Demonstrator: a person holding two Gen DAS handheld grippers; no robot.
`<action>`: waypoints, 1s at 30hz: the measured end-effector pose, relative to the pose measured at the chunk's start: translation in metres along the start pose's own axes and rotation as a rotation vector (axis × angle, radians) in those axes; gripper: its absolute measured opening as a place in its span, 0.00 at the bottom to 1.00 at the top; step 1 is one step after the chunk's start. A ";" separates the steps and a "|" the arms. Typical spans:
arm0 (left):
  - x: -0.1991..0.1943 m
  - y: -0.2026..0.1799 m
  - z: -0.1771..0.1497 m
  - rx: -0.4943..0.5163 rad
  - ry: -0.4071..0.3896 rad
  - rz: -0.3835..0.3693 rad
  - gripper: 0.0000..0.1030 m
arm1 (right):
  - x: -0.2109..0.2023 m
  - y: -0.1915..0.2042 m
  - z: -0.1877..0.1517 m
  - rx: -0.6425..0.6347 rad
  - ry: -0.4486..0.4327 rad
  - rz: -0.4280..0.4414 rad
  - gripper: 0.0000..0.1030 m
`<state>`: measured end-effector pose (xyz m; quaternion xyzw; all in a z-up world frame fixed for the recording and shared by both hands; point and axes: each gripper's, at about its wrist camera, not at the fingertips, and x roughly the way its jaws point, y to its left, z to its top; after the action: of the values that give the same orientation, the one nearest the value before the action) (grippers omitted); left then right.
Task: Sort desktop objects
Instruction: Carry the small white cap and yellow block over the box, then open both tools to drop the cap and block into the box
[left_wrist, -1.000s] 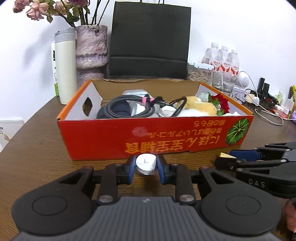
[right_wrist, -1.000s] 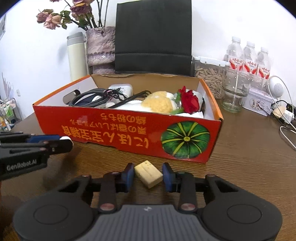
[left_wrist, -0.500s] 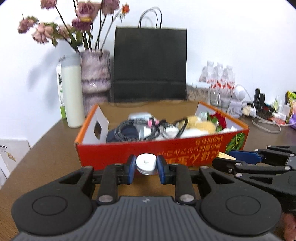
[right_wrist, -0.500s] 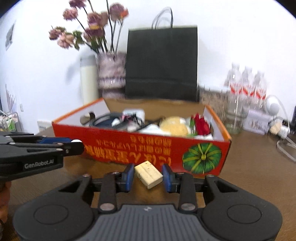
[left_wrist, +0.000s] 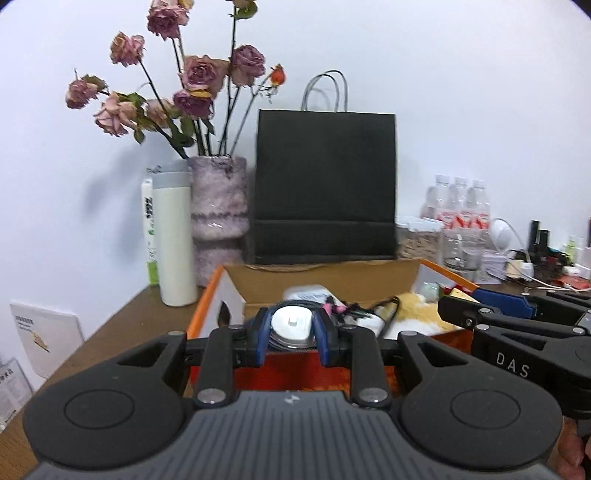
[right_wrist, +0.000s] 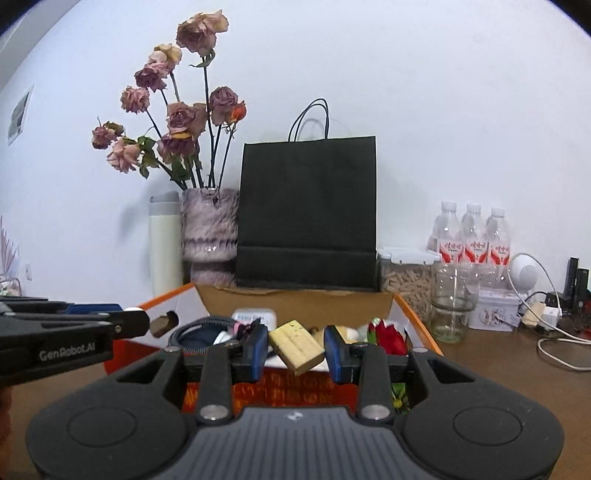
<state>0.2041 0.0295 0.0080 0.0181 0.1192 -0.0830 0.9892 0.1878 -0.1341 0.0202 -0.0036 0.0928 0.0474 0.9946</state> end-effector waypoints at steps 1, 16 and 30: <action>0.004 0.001 0.000 -0.002 -0.004 0.003 0.25 | 0.004 0.000 0.001 -0.002 -0.002 0.001 0.31; 0.076 -0.004 0.005 0.044 -0.005 -0.022 0.25 | 0.072 -0.009 0.006 -0.030 0.005 0.030 0.31; 0.082 -0.007 -0.002 0.089 -0.029 -0.023 0.56 | 0.087 -0.016 0.004 -0.029 0.009 0.067 0.46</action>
<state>0.2809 0.0096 -0.0139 0.0594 0.1014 -0.0997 0.9881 0.2749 -0.1417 0.0078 -0.0152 0.0967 0.0821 0.9918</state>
